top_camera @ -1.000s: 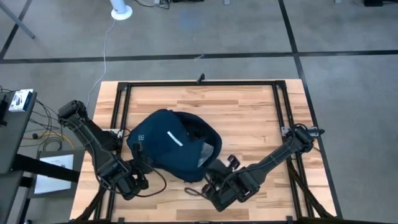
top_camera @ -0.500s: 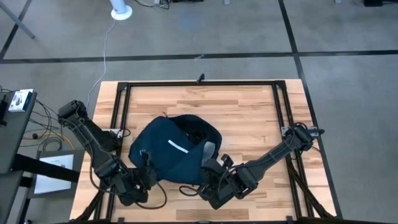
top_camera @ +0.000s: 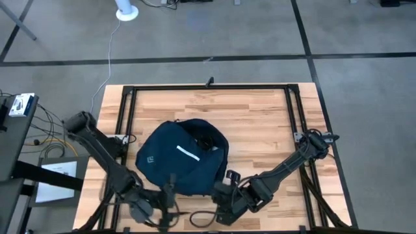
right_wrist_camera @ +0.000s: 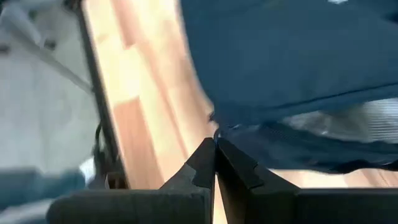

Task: Unpack backpack
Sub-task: Close the blue backpack

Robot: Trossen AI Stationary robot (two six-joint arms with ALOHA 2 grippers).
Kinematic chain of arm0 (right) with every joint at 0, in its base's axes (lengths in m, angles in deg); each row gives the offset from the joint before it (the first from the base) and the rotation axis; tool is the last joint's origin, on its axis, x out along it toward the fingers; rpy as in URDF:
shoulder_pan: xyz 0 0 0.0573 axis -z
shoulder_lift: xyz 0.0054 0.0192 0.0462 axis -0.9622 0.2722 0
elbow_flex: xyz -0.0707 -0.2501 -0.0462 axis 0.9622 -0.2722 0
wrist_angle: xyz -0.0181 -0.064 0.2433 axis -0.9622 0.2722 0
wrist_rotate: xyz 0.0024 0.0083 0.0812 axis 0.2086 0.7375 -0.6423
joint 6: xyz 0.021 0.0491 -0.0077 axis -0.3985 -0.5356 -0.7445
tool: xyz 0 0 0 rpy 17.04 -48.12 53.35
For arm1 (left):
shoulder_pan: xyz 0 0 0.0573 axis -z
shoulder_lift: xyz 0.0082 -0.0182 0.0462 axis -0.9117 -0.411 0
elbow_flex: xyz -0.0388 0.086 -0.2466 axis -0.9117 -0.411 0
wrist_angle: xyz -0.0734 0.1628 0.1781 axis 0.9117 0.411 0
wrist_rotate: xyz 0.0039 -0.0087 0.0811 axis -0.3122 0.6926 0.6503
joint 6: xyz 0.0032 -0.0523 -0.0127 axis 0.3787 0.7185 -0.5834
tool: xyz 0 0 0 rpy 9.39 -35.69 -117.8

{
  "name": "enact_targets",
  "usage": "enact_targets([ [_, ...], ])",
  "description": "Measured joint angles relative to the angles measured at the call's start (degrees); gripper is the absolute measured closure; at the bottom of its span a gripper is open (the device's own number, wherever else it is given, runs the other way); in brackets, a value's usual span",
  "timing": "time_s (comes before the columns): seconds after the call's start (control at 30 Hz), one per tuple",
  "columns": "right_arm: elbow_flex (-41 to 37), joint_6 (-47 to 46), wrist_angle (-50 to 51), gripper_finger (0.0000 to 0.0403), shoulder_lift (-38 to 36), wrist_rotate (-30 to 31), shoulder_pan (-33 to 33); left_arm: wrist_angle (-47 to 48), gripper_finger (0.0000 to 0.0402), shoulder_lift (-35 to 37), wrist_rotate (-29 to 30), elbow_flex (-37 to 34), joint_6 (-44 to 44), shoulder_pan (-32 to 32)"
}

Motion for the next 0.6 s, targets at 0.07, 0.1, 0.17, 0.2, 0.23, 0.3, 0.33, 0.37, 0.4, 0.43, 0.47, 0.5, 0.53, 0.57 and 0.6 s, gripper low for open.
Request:
enact_targets([
  [0.07,0.00,1.37,0.15,0.0403,0.00,-0.39,-0.28,-7.63,0.0148,-4.42,0.04,0.02,-3.39,-1.10],
  [0.1,0.00,2.07,0.17,0.0403,0.00,-0.40,-0.36,-10.82,0.0150,-6.59,0.09,0.02,-5.46,-1.57],
  [0.17,0.00,3.70,0.13,0.0403,0.00,-0.38,-0.42,-14.67,0.0154,-11.02,2.70,0.77,-9.19,-2.43],
  [0.2,0.00,4.44,0.13,0.0403,0.00,-0.38,-0.42,-15.23,0.0156,-13.16,5.27,1.87,-10.70,-2.68],
  [0.23,0.00,4.90,0.09,0.0403,0.02,-0.38,-0.42,-15.18,0.0159,-15.07,8.54,3.06,-11.94,-2.75],
  [0.3,0.00,5.48,0.11,0.0403,0.02,-0.29,-0.42,-13.97,0.0163,-18.66,14.42,5.80,-15.02,-2.76],
  [0.33,0.00,6.14,0.11,0.0403,0.02,-0.25,-0.44,-13.46,0.0165,-20.19,16.44,7.31,-16.94,-2.69],
  [0.37,0.00,6.69,0.12,0.0403,0.02,-0.24,-0.52,-12.55,0.0166,-21.68,18.56,8.83,-18.45,-2.54],
  [0.4,0.00,6.88,0.20,0.0403,0.02,-0.20,-0.57,-11.27,0.0168,-22.75,20.19,10.37,-19.53,-2.49],
  [0.43,0.00,6.88,0.15,0.0403,0.02,-0.20,-0.57,-9.96,0.0168,-23.72,21.11,11.88,-20.14,-2.46],
  [0.47,0.00,6.90,0.14,0.0403,0.02,-0.20,-0.60,-8.07,0.0169,-24.46,21.32,13.25,-20.28,-2.46],
  [0.5,0.00,6.98,0.17,0.0403,0.02,-0.18,-0.65,-5.85,0.0169,-25.07,21.60,14.43,-19.96,-2.46],
  [0.53,0.00,7.07,0.22,0.0403,0.02,-0.18,-0.78,-3.35,0.0169,-25.64,22.22,15.51,-19.14,-2.44],
  [0.57,0.00,7.21,0.16,0.0403,0.02,-0.16,-0.92,-0.74,0.0169,-26.12,22.80,16.28,-18.31,-2.46],
  [0.6,0.00,7.52,0.15,0.0403,0.03,-0.13,-0.95,1.61,0.0169,-26.46,23.40,16.78,-17.49,-2.50],
])
